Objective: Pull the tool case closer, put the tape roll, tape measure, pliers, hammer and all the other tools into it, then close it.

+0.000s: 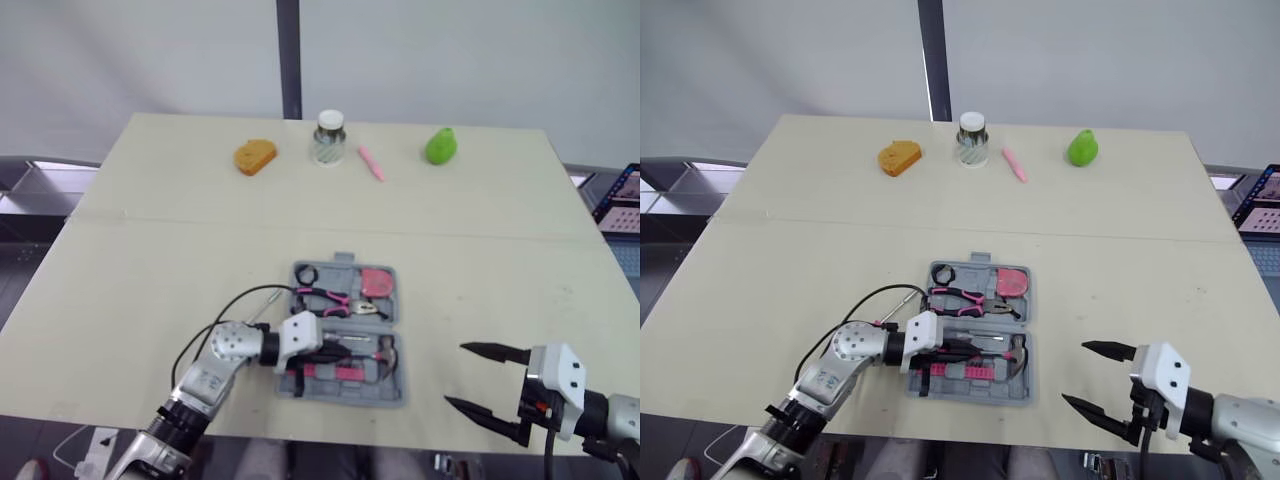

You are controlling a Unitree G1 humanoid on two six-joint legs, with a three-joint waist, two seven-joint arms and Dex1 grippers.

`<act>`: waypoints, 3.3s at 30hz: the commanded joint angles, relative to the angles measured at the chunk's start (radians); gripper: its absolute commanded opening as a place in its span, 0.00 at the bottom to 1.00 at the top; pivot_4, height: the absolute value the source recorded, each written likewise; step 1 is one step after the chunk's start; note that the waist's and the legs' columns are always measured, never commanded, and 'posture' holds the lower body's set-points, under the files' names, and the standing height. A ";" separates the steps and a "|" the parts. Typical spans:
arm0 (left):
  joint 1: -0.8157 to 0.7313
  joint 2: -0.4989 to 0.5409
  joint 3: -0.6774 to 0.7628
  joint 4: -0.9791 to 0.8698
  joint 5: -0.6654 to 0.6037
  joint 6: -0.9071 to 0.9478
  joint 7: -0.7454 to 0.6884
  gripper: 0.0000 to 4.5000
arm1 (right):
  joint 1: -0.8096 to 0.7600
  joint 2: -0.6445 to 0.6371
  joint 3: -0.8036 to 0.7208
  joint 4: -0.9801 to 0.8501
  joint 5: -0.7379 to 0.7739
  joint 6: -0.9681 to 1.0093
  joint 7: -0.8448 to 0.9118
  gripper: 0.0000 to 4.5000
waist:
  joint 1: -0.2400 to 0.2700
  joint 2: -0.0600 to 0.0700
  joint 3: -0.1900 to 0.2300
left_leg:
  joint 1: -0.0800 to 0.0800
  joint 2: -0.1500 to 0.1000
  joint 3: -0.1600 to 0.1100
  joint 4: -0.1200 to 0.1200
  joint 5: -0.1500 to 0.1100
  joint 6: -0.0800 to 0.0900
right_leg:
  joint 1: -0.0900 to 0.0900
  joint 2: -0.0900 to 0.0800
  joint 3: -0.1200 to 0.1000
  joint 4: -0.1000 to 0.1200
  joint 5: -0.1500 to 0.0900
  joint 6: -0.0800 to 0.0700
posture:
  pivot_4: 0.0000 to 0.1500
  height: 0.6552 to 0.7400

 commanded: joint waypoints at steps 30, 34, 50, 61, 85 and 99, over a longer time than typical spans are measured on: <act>0.035 0.002 -0.065 0.137 0.139 0.020 0.105 0.01 | 0.048 -0.007 -0.081 -0.059 0.036 0.020 0.003 1.00 | 0.000 0.008 -0.010 | 0.015 0.001 0.003 -0.002 -0.005 0.000 | 0.014 -0.003 0.003 -0.007 0.000 0.000 | 1.00 0.72; 0.038 0.001 -0.070 0.166 0.140 0.023 0.114 0.01 | 0.042 -0.009 -0.080 -0.058 0.036 0.022 0.004 1.00 | 0.000 0.012 -0.016 | 0.018 0.003 0.001 -0.003 -0.007 0.000 | 0.020 -0.003 0.004 -0.014 0.000 -0.001 | 1.00 0.72; 0.059 0.009 -0.101 0.260 0.165 -0.023 0.139 0.01 | 0.022 -0.025 -0.079 -0.045 0.036 0.029 0.011 1.00 | -0.002 0.013 -0.037 | 0.020 0.002 0.001 -0.012 -0.007 0.000 | 0.022 -0.005 0.004 -0.023 -0.001 -0.001 | 1.00 0.72; 0.074 0.002 -0.115 0.312 0.165 -0.048 0.159 0.01 | 0.005 -0.033 -0.077 -0.034 0.033 0.035 0.024 1.00 | -0.002 0.017 -0.044 | 0.020 0.002 0.001 -0.014 -0.010 0.006 | 0.023 -0.008 0.004 -0.026 -0.001 -0.002 | 1.00 0.72; 0.123 0.009 0.043 0.021 -0.095 0.114 0.080 0.01 | -0.039 -0.019 -0.038 -0.034 0.029 0.034 0.017 1.00 | -0.029 0.018 -0.035 | 0.018 0.002 0.000 -0.019 -0.011 0.007 | 0.020 -0.011 0.002 -0.031 -0.002 -0.004 | 1.00 0.72; 0.149 0.135 0.323 -0.439 -0.373 0.322 0.073 0.01 | -0.113 -0.011 0.031 -0.016 0.021 0.033 -0.003 1.00 | -0.014 0.014 -0.009 | 0.010 -0.002 -0.002 -0.016 -0.007 0.001 | 0.018 -0.012 -0.008 -0.034 0.000 0.000 | 1.00 0.72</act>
